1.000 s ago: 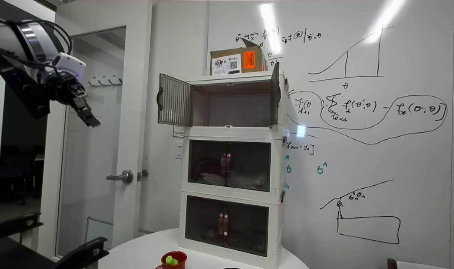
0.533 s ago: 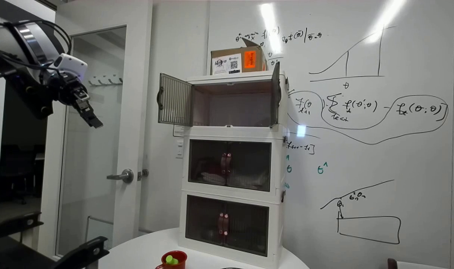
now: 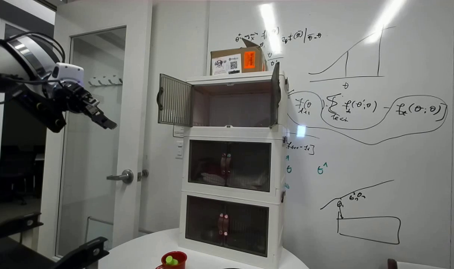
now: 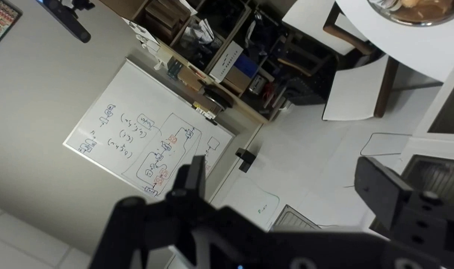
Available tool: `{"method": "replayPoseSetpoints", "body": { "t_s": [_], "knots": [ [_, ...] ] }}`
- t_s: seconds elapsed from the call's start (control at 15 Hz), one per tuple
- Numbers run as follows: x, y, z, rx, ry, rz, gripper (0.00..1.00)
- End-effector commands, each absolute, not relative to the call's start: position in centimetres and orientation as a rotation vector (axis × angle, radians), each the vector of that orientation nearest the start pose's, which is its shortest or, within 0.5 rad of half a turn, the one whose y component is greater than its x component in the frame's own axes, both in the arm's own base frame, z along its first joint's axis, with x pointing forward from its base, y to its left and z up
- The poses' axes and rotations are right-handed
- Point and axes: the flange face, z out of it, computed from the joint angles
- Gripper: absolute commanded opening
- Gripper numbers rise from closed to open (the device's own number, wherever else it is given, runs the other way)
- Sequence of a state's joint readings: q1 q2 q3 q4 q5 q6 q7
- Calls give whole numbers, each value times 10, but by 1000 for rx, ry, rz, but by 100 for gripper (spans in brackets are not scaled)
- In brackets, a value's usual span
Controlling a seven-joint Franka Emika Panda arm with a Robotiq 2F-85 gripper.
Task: Open the door to the top compartment
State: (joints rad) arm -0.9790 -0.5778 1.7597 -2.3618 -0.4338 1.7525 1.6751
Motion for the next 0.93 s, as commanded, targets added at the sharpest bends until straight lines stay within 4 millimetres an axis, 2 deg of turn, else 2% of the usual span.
{"method": "replayPoseSetpoints", "body": {
  "t_s": [0.0, 0.47, 0.67, 0.87],
  "knots": [
    [370, 249, 255, 1746, -858, 867, 100],
    [431, 251, 212, 1625, -886, 1046, 100],
    [452, 252, 204, 1535, -866, 1103, 100],
    [476, 246, 202, 1516, -894, 1094, 100]
  ]
}}
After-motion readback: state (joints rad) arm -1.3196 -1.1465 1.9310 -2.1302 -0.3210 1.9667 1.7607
